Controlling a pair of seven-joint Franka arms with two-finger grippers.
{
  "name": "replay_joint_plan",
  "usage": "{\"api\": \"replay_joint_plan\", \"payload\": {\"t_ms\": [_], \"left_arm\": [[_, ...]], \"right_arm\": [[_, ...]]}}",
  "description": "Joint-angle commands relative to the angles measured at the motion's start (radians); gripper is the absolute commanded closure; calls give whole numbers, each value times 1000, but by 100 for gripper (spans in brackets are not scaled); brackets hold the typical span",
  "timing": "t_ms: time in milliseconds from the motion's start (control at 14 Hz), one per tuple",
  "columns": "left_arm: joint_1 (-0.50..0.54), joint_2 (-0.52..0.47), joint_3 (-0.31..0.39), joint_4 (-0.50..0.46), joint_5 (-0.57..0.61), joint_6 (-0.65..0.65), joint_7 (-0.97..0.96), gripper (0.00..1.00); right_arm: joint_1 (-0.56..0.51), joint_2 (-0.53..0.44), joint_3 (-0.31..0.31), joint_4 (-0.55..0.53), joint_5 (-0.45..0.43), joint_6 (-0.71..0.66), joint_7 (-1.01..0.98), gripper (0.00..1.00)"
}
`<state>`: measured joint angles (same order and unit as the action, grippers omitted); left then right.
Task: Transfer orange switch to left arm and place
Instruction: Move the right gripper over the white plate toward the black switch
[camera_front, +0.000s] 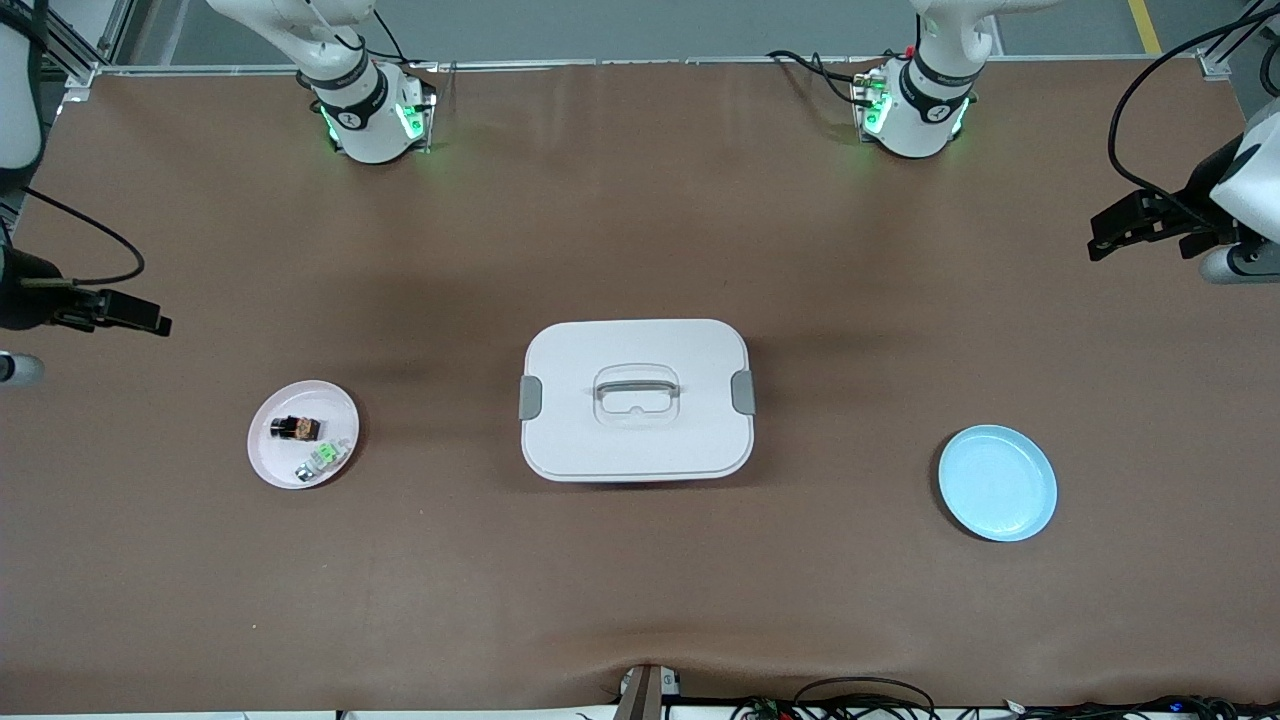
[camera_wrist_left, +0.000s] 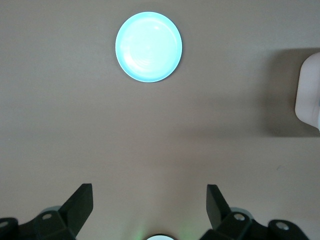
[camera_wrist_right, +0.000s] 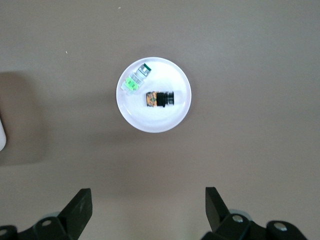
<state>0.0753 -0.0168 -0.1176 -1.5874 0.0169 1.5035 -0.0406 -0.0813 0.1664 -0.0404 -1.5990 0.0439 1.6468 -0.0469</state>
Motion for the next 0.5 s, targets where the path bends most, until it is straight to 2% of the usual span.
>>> {"api": "replay_joint_plan", "payload": {"t_ms": [0,427], "left_arm": [[8,-21,-5,-19,-14,-9,5,0],[6,-26,-8,-22,-14,-9,5,0]], "right_arm": [[2,7,5,-74,11,95,-1,0],[-2,100,5,-142,10,278,-11,0]]}}
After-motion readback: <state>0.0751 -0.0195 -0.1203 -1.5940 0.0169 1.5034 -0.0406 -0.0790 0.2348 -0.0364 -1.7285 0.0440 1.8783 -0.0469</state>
